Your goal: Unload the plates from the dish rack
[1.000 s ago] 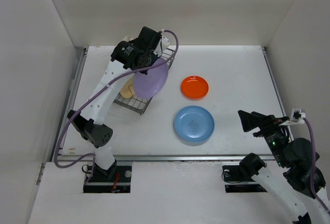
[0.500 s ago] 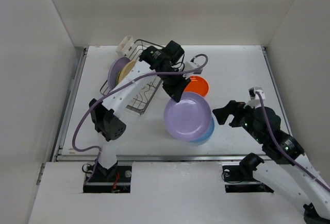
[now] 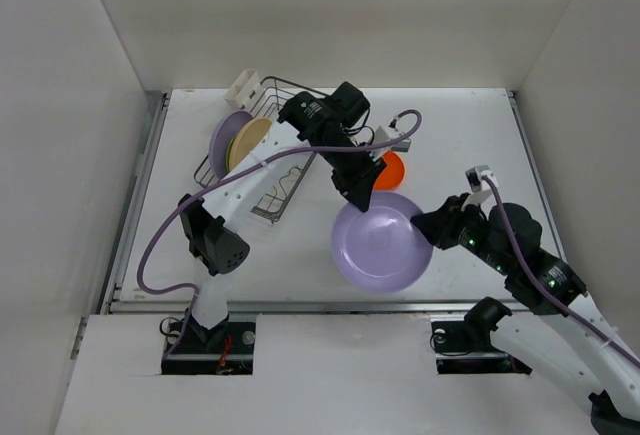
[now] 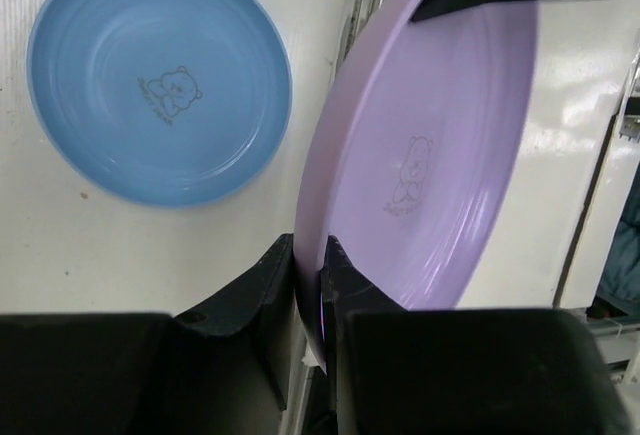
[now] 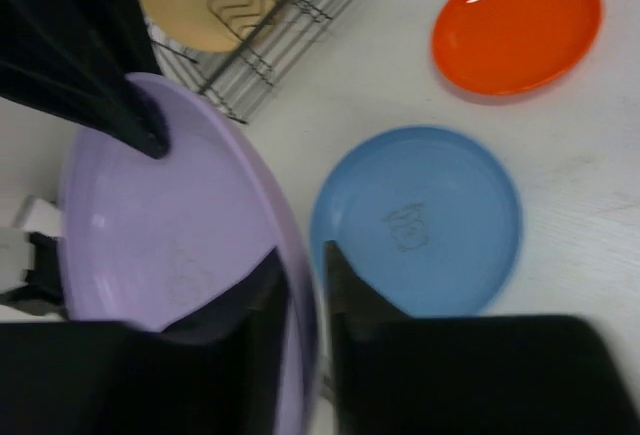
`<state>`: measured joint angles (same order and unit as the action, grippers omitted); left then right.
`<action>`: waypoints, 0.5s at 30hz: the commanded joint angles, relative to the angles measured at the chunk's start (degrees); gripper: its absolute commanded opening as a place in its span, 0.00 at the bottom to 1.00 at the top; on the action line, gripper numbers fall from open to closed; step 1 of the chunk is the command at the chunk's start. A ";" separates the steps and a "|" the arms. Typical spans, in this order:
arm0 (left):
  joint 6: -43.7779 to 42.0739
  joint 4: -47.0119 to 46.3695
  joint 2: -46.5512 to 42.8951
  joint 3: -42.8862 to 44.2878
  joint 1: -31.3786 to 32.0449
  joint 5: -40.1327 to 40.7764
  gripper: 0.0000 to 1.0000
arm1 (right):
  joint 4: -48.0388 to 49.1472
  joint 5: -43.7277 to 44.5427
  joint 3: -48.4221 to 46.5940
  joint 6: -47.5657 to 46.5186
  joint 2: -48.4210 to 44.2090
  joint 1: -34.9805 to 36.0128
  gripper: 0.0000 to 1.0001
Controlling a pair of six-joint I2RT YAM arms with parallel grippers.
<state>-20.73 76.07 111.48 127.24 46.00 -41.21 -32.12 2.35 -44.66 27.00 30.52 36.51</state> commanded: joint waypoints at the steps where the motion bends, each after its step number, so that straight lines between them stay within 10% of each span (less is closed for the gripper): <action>1: -0.54 1.71 -2.94 2.49 -0.12 -5.38 0.00 | 1.36 -3.49 -1.48 -2.13 0.85 0.49 0.17; 6: 2.70 -1.36 -2.94 2.49 -0.12 6.38 0.02 | 1.36 -2.17 -1.48 -2.13 -1.16 0.49 0.00; 10: 6.05 -3.30 -3.46 2.49 -0.12 17.99 0.24 | 1.36 0.37 -0.95 -1.44 -1.78 0.49 0.00; 11: 6.84 -3.30 -3.46 2.49 -0.12 21.23 0.54 | 0.75 1.33 -0.95 -0.65 -1.78 0.49 0.00; 15: 9.64 -5.66 -3.99 2.49 -0.12 32.37 1.00 | -1.10 6.61 -1.48 1.56 0.76 0.49 0.00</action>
<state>-14.33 72.51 111.15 127.57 46.28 -21.17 -33.52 4.54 -44.88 26.35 30.00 37.06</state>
